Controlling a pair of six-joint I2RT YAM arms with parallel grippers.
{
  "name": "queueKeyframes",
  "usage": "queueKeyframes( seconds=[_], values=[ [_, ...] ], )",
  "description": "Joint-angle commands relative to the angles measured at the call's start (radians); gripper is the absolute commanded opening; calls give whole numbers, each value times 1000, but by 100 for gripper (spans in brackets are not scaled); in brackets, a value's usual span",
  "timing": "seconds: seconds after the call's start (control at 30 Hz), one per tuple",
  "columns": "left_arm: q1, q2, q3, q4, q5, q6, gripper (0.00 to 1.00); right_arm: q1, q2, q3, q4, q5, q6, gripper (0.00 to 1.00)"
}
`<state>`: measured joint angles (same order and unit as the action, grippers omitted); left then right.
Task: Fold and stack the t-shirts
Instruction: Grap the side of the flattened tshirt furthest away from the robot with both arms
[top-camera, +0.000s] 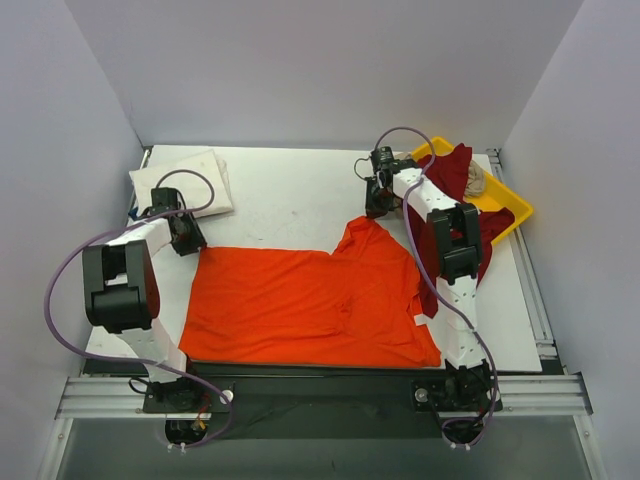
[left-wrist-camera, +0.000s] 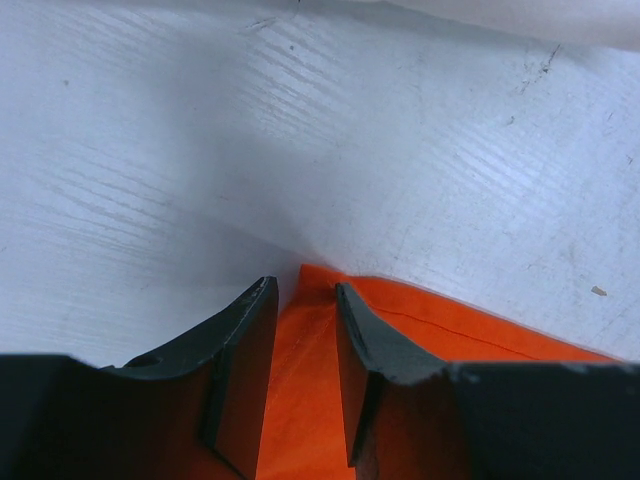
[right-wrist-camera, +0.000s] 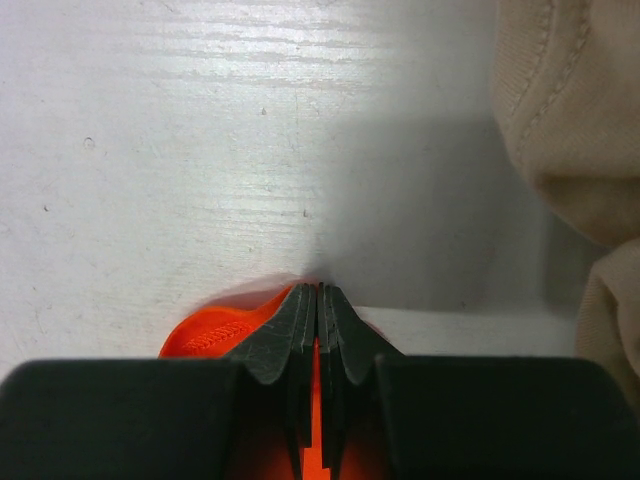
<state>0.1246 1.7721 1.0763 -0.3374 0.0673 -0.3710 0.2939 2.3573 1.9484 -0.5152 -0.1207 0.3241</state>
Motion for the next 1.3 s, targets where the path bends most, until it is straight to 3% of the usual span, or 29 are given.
queueKeyframes(
  seconds=[0.0,0.2,0.37,0.67,1.13,1.27],
  values=[
    [-14,20,37,44,22,6,40,-6,-70,-26,-65,-4,3,0],
    [-17,26,25,41,25,12,25,-6,-76,-37,-65,-5,13,0],
    [-19,42,31,40,34,11,0,-7,-92,-37,-66,-11,38,0],
    [-17,61,134,17,46,3,0,-47,-171,-5,-75,4,96,0],
    [-11,118,336,18,160,7,0,-124,-133,248,-101,-66,148,0],
    [0,99,346,35,181,4,0,-136,-167,250,-106,-89,153,0]
  ],
)
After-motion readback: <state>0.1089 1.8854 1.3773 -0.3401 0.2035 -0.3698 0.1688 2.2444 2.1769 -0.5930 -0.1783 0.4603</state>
